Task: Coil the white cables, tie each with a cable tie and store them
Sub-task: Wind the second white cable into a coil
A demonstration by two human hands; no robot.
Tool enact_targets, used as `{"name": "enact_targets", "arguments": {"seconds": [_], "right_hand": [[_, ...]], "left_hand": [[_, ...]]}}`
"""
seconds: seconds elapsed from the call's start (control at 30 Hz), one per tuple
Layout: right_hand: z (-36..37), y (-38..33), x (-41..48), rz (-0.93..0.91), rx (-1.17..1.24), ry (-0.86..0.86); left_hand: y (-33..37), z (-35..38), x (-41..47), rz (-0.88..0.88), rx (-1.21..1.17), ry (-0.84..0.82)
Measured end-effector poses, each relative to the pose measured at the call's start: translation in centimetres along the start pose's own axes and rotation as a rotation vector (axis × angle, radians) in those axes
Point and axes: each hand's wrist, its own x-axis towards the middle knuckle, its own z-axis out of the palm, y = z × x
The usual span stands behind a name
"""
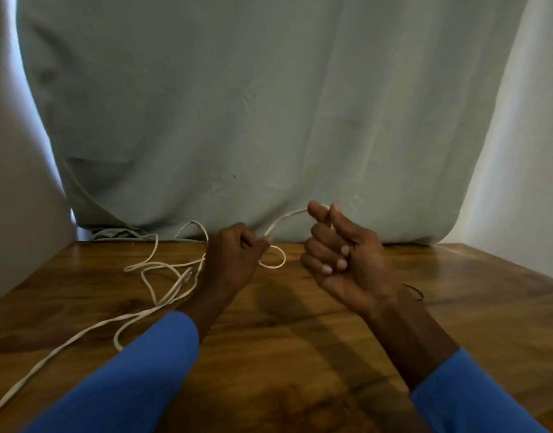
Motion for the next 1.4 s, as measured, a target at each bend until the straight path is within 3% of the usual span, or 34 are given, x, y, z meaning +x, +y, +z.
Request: {"name": "enact_targets", "arguments": {"seconds": [0.1, 0.23, 0.3, 0.4, 0.47, 0.6, 0.7, 0.77, 0.87, 0.93, 1.13, 1.27, 1.4], "right_hand": [[0.6, -2.5, 2.1, -0.221, -0.065, 0.202], [-1.6, -5.4, 4.1, -0.402, -0.269, 0.243], [-3.3, -7.3, 4.5, -0.487, -0.532, 0.343], [-6.7, -10.4, 4.4, -0.631, -1.170, 0.497], [-8.6, -11.4, 4.0, -0.596, -1.555, 0.487], [-9.8, -9.2, 3.0, -0.285, -1.893, 0.262], [-9.5, -5.3, 2.7, -0.208, -1.717, 0.213], [-8.7, -2.4, 2.5, -0.139, -1.355, 0.243], [-7.1, 0.8, 2.8, 0.171, -0.769, 0.172], [-6.7, 2.6, 3.2, 0.350, -0.501, 0.060], [-8.0, 7.1, 3.4, 0.423, 0.038, -0.065], [-8.5, 6.9, 4.2, 0.327, 0.182, -0.201], [-9.4, 4.9, 4.6, 0.135, 0.277, -0.092]], "left_hand": [[2.1, 1.5, -1.9, 0.050, -0.045, -0.224], [5.2, 2.1, -4.2, 0.031, -0.166, -0.542], [5.6, 2.0, -4.4, -0.091, -0.251, -0.734], [4.8, 0.7, -3.1, -0.213, -0.364, -0.917], [4.5, 0.2, -1.9, -0.129, -0.341, -0.865], [4.0, 0.0, -0.2, 0.219, -0.223, -0.336], [2.9, -0.8, 0.6, 0.383, -0.121, -0.057], [1.9, -1.3, 1.0, 0.396, -0.096, 0.025], [0.9, -1.6, 1.1, 0.382, -0.044, 0.068], [0.5, -1.5, 1.1, 0.369, -0.012, 0.088], [-1.5, -2.1, 1.6, 0.229, 0.194, 0.178], [-2.9, -2.1, 0.7, 0.250, 0.397, 0.048], [-3.4, -1.0, -0.1, 0.410, 0.564, -0.340]]}}
